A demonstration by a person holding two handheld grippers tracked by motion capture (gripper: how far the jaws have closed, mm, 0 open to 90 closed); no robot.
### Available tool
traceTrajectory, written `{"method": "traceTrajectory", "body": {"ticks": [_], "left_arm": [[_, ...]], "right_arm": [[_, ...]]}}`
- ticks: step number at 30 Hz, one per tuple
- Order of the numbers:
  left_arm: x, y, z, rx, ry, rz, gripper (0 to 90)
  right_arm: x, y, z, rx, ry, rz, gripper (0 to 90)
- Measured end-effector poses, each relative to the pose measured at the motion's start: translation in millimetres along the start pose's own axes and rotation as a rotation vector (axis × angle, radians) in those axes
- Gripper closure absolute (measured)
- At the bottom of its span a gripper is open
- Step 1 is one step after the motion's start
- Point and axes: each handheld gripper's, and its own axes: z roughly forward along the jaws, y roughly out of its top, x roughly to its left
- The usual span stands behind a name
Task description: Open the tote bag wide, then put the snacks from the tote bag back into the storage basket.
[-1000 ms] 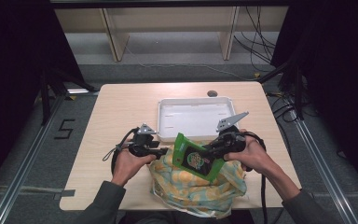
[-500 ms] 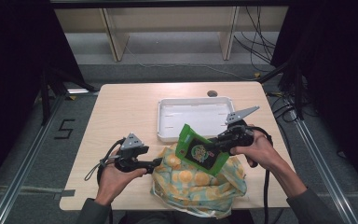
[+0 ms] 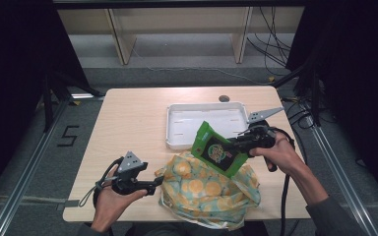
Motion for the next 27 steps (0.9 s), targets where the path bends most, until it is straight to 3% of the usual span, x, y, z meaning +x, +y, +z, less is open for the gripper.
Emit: {"method": "traceTrajectory", "body": {"ticks": [2, 3, 5, 6, 12, 16, 17, 19, 23, 25, 27], "left_arm": [[-1.8, -3.3, -2.9, 0.013, -0.001, 0.001, 28.4], [-0.3, -3.7, -3.8, 0.015, -0.003, 0.03, 27.7], [-2.3, -6.5, -5.0, 0.016, 0.001, 0.01, 25.9], [-2.2, -8.0, -4.8, 0.006, -0.001, 0.004, 24.7], [-1.6, -16.8, -8.4, 0.024, 0.011, -0.019, 22.1], [-1.0, -23.1, -11.9, 0.017, 0.026, -0.018, 22.1], [-0.8, -24.6, -12.5, 0.018, 0.027, -0.02, 22.1], [0.2, -27.6, -13.6, 0.027, 0.041, 0.001, 21.9], [-2.3, -34.2, -13.5, 0.06, 0.038, 0.006, 21.9], [-2.7, -35.9, -15.0, 0.07, 0.042, 0.022, 21.9], [-3.3, -37.6, -16.0, 0.058, 0.042, 0.017, 21.9]], "right_arm": [[-2.1, 0.4, -2.7, 0.002, 0.008, 0.017, 75.8], [-3.8, 0.3, -4.2, -0.007, 0.003, 0.018, 75.8], [-5.0, 0.2, -7.3, -0.015, -0.025, 0.024, 75.9], [-6.7, 0.2, -8.1, -0.02, -0.009, 0.027, 75.8], [-15.6, 0.0, -16.9, -0.045, -0.046, 0.042, 75.8], [-21.9, -0.5, -20.1, -0.062, -0.056, 0.071, 75.8], [-23.8, -0.4, -22.2, -0.062, -0.081, 0.063, 75.8], [-24.2, -1.0, -25.3, -0.057, -0.079, 0.109, 75.8], [-31.0, -1.2, -28.6, -0.083, -0.104, 0.127, 75.8], [-35.8, -1.0, -29.5, -0.086, -0.117, 0.098, 75.8], [-37.7, -1.0, -28.4, -0.096, -0.114, 0.126, 75.8]]}}
